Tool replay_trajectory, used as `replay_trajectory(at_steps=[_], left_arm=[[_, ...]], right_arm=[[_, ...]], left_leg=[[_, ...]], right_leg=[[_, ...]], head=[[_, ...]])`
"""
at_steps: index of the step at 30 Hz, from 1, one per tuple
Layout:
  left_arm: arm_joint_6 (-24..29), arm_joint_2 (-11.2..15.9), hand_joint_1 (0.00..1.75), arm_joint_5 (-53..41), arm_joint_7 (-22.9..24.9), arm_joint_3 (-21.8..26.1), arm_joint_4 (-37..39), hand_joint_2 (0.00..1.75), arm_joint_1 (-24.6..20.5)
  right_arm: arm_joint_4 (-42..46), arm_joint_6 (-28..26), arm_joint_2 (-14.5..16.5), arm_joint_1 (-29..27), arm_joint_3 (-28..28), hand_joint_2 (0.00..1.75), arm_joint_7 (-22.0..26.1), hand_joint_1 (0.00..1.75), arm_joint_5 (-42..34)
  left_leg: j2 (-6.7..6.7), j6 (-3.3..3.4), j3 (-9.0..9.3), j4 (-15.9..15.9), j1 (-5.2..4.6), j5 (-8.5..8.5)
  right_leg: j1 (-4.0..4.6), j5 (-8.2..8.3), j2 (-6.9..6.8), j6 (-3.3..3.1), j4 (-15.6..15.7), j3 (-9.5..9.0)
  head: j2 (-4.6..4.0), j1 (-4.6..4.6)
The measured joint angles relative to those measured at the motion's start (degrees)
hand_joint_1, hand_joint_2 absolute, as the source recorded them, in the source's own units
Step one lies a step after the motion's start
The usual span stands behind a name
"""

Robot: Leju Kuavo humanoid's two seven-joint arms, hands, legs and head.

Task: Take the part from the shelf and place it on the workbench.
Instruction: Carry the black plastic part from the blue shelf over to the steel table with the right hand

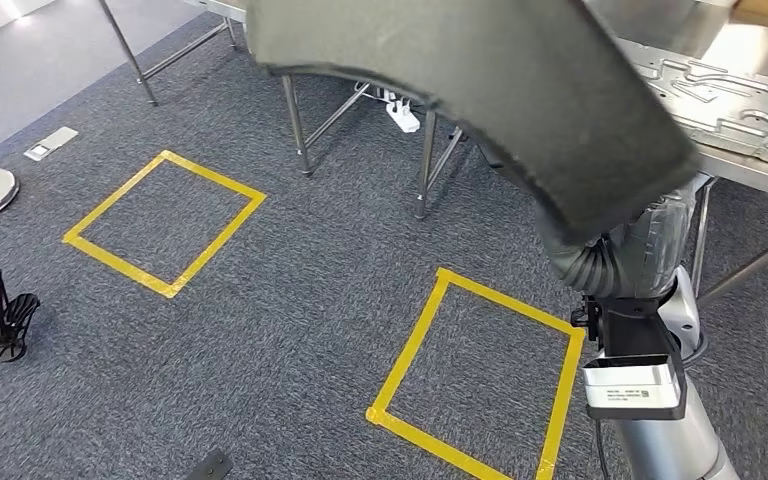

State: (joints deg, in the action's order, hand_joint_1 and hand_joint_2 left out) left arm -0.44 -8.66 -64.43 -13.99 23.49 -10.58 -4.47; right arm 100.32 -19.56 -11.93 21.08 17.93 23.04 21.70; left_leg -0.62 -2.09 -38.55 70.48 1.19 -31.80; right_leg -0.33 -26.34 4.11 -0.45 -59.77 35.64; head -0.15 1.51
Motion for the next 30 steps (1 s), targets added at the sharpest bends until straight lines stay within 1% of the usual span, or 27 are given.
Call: replay_trajectory(at_steps=[1, 2, 3, 4, 5, 6, 7, 8, 10, 11, 12, 13, 14, 15, 17, 18, 19, 20, 21, 22, 23, 24, 25, 27, 28, 29, 30], left_arm=[[0.0, 0.0, 0.0, 0.0, 0.0, 0.0, 0.0, 1.75, 0.0], [0.0, 0.0, 0.0, 0.0, 0.0, 0.0, 0.0, 1.75, 0.0], [0.0, 0.0, 0.0, 0.0, 0.0, 0.0, 0.1, 1.75, 0.1], [0.0, -0.1, 0.0, 0.1, 0.1, 0.0, 0.1, 1.75, 0.1], [0.0, -0.1, 0.0, 0.1, 0.1, 0.0, 0.1, 1.75, 0.2], [0.0, -0.1, 0.0, 0.1, 0.1, 0.0, 0.1, 1.75, 0.1], [0.0, -0.2, 0.0, 0.1, 0.1, 0.0, 0.1, 1.75, 0.1], [0.0, -0.2, 0.0, 0.1, 0.1, 0.1, 0.0, 1.75, 0.1], [0.0, -0.2, 0.0, 0.1, 0.1, 0.1, 0.0, 1.75, 0.1], [0.0, -0.2, 0.0, 0.1, 0.1, 0.1, 0.0, 1.75, 0.2], [0.0, -0.2, 0.0, 0.1, 0.1, 0.1, 0.0, 1.75, 0.3], [0.0, -0.2, 0.0, 0.1, 0.1, 0.1, 0.0, 1.75, 0.3], [0.0, -0.2, 0.0, 0.2, 0.1, 0.1, 0.0, 1.75, 0.3], [0.0, -0.2, 0.0, 0.2, 0.1, 0.1, 0.0, 1.75, 0.2], [0.0, -0.2, 0.0, 0.2, 0.1, 0.1, 0.0, 1.75, 0.2], [0.0, -0.2, 0.0, 0.2, 0.1, 0.1, 0.0, 1.75, 0.2], [0.0, -0.2, 0.0, 0.2, 0.1, 0.1, 0.0, 1.75, 0.2], [0.0, -0.2, 0.0, 0.2, 0.1, 0.1, 0.0, 1.75, 0.2], [0.0, -0.2, 0.0, 0.2, 0.1, 0.1, 0.0, 1.75, 0.1], [0.0, -0.2, 0.0, 0.2, 0.1, 0.1, 0.0, 1.75, 0.0], [0.0, -0.3, 0.0, 0.2, 0.1, 0.1, 0.0, 1.75, -0.1], [0.0, -0.3, 0.0, 0.2, 0.1, 0.1, 0.0, 1.75, -0.2], [0.0, -0.3, 0.0, 0.2, 0.1, 0.0, 0.0, 1.75, -0.2], [0.0, -0.3, 0.0, 0.2, 0.1, 0.0, 0.0, 1.75, 0.0], [0.0, -0.3, 0.0, 0.2, 0.1, 0.0, 0.0, 1.75, 0.1], [0.0, -0.3, 0.0, 0.2, 0.2, 0.0, 0.0, 1.75, 0.1], [0.0, -0.3, 0.0, 0.2, 0.2, 0.0, 0.0, 1.75, 0.2]], right_arm=[[0.0, 0.0, 0.0, 0.0, 0.0, 1.75, 0.0, 1.75, 0.0], [0.0, 0.0, 0.0, 0.1, 0.0, 1.75, 0.0, 1.75, 0.0], [-0.1, 0.0, 0.0, 0.1, 0.1, 1.75, 0.0, 1.75, 0.0], [-0.1, 0.0, 0.0, 0.1, 0.1, 1.75, 0.0, 1.75, 0.0], [-0.1, 0.1, 0.0, 0.2, 0.1, 1.75, 0.0, 1.75, 0.0], [-0.1, 0.1, 0.0, 0.1, 0.0, 1.75, 0.0, 1.75, 0.0], [-0.1, 0.0, -0.1, 0.1, -0.1, 1.75, 0.0, 1.75, 0.0], [-0.1, 0.0, -0.1, 0.2, -0.2, 1.75, 0.0, 1.75, 0.0], [-0.1, 0.0, -0.1, 0.3, -0.2, 1.75, 0.0, 1.75, 0.0], [-0.2, 0.0, -0.1, 0.3, -0.2, 1.75, 0.0, 1.75, 0.0], [-0.2, -0.1, -0.1, 0.2, -0.2, 1.75, 0.0, 1.75, 0.0], [-0.2, -0.1, -0.1, 0.1, -0.2, 1.75, 0.0, 1.75, 0.0], [-0.2, -0.1, -0.1, 0.1, -0.2, 1.75, 0.0, 1.75, 0.0], [-0.2, -0.1, -0.1, 0.2, -0.2, 1.75, 0.0, 1.75, 0.0], [-0.2, -0.1, 0.0, 0.3, -0.2, 1.75, -0.1, 1.75, 0.0], [-0.2, -0.1, 0.0, 0.3, -0.2, 1.75, 0.0, 1.75, 0.0], [-0.2, -0.1, 0.0, 0.3, -0.2, 1.75, 0.0, 1.75, 0.0], [-0.2, -0.1, 0.0, 0.3, -0.2, 1.75, 0.0, 1.75, 0.0], [-0.2, -0.1, 0.0, 0.2, -0.2, 1.75, 0.0, 1.75, 0.0], [-0.2, -0.2, 0.0, 0.2, -0.2, 1.75, 0.0, 1.75, 0.0], [-0.2, -0.2, 0.0, 0.3, -0.3, 1.75, 0.0, 1.75, 0.0], [-0.1, -0.2, 0.0, 0.3, -0.2, 1.75, 0.0, 1.75, 0.0], [-0.1, -0.2, 0.1, 0.4, -0.2, 1.75, 0.0, 1.75, 0.0], [-0.1, -0.2, 0.2, 0.2, -0.1, 1.75, 0.0, 1.75, 0.0], [-0.1, -0.2, 0.3, 0.1, 0.0, 1.75, 0.0, 1.75, 0.0], [-0.1, -0.2, 0.3, 0.1, 0.1, 1.75, 0.0, 1.75, 0.0], [-0.1, -0.2, 0.3, 0.1, 0.1, 1.75, 0.0, 1.75, 0.0]], left_leg=[[-1.31, -0.04, 1.42, -3.7, 0.22, 1.82], [-2.53, -0.04, 2.51, -6.5, 0.4, 2.91], [-3.45, 0.0, 3.14, -8.1, 0.47, 3.21], [-3.84, 0.17, 3.34, -8.5, 0.43, 2.9], [-3.34, 0.42, 3.41, -8.7, 0.37, 2.91], [-2.72, 0.75, 3.54, -8.8, 0.38, 2.92], [-2.15, 1.13, 3.71, -8.9, 0.46, 2.92], [-1.48, 1.48, 3.91, -9.1, 0.55, 2.89], [0.01, 2.0, 4.24, -9.2, 0.52, 2.65], [0.84, 2.14, 4.34, -9.2, 0.48, 2.5], [1.66, 2.2, 4.45, -9.2, 0.47, 2.32], [2.38, 2.2, 4.59, -9.2, 0.47, 2.14], [3.09, 2.13, 4.86, -9.2, 0.48, 1.9], [3.76, 2.01, 5.24, -9.2, 0.49, 1.6], [4.95, 1.61, 6.05, -9.2, 0.32, 0.97], [5.49, 1.37, 6.32, -9.3, 0.14, 0.73], [6.06, 1.15, 6.53, -9.5, -0.09, 0.57], [6.73, 0.9, 6.78, -9.8, -0.33, 0.46], [7.21, 0.64, 7.11, -10.0, -0.36, 0.31], [6.72, 0.39, 7.39, -9.9, -0.31, -0.01], [5.51, 0.19, 7.2, -9.0, -0.22, -0.71], [3.85, 0.06, 6.24, -6.7, -0.1, -1.95], [2.19, 0.05, 4.52, -3.2, -0.06, -3.53], [0.97, -0.02, 0.18, 4.5, -0.1, -6.06], [0.85, -0.06, -1.19, 6.3, -0.11, -5.91], [0.78, -0.1, -1.55, 5.9, -0.06, -4.55], [0.51, -0.15, -0.83, 3.2, 0.06, -2.26]], right_leg=[[-0.05, -0.19, 0.72, 0.25, -0.2, 0.01], [-0.07, -0.35, 1.42, 0.52, -0.5, 0.16], [-0.11, -0.43, 2.07, 0.81, -0.6, 0.37], [-0.15, -0.4, 2.69, 1.07, -0.7, 0.58], [-0.22, -0.32, 3.31, 1.28, -0.6, 0.7], [-0.27, -0.28, 3.16, 1.48, -0.5, 0.77], [-0.15, -0.45, 2.27, 1.66, -0.7, 0.91], [-0.02, -1.16, 0.78, 1.83, -2.0, 1.52], [0.07, -3.99, -2.29, 2.12, -8.0, 4.59], [-0.05, -5.51, -2.98, 2.24, -12.0, 6.72], [-0.17, -6.25, -3.25, 2.34, -14.9, 8.45], [-0.27, -6.09, -3.39, 2.42, -16.2, 9.34], [-0.32, -4.68, -3.59, 2.44, -14.9, 8.93], [-0.31, -2.5, -4.1, 2.4, -11.7, 7.45], [0.24, 0.99, -6.61, 2.12, -4.0, 3.74], [0.64, 1.52, -7.83, 1.92, -1.7, 2.61], [1.02, 1.34, -8.52, 1.73, -0.8, 2.21], [1.32, 1.05, -8.41, 1.53, -0.5, 2.13], [1.14, 0.99, -7.72, 1.31, -0.4, 2.06], [0.9, 0.98, -6.98, 1.11, -0.2, 1.85], [0.62, 0.95, -6.33, 0.83, 0.1, 1.55], [0.31, 0.9, -5.72, 0.52, 0.2, 1.2], [0.16, 0.79, -5.09, 0.26, 0.3, 1.01], [0.09, 0.61, -3.6, -0.11, 0.3, 0.79], [0.07, 0.54, -2.75, -0.14, 0.3, 0.67], [-0.01, 0.44, -1.87, -0.08, 0.2, 0.51], [-0.14, 0.31, -1.0, 0.09, 0.1, 0.32]], head=[[0.0, -0.08], [0.0, -0.13], [0.0, -0.16], [0.0, -0.18], [0.0, -0.16], [0.0, -0.16], [0.0, -0.02], [0.0, 0.32], [0.0, 1.05], [0.0, 1.34], [0.0, 1.51], [0.0, 1.71], [0.0, 1.91], [0.0, 2.14], [0.0, 2.6], [0.0, 2.79], [0.0, 2.76], [0.0, 2.66], [0.0, 2.5], [0.0, 2.23], [0.0, 2.02], [0.0, 1.68], [0.0, 1.24], [0.0, 0.49], [0.0, 0.28], [0.0, 0.15], [0.0, 0.09]])
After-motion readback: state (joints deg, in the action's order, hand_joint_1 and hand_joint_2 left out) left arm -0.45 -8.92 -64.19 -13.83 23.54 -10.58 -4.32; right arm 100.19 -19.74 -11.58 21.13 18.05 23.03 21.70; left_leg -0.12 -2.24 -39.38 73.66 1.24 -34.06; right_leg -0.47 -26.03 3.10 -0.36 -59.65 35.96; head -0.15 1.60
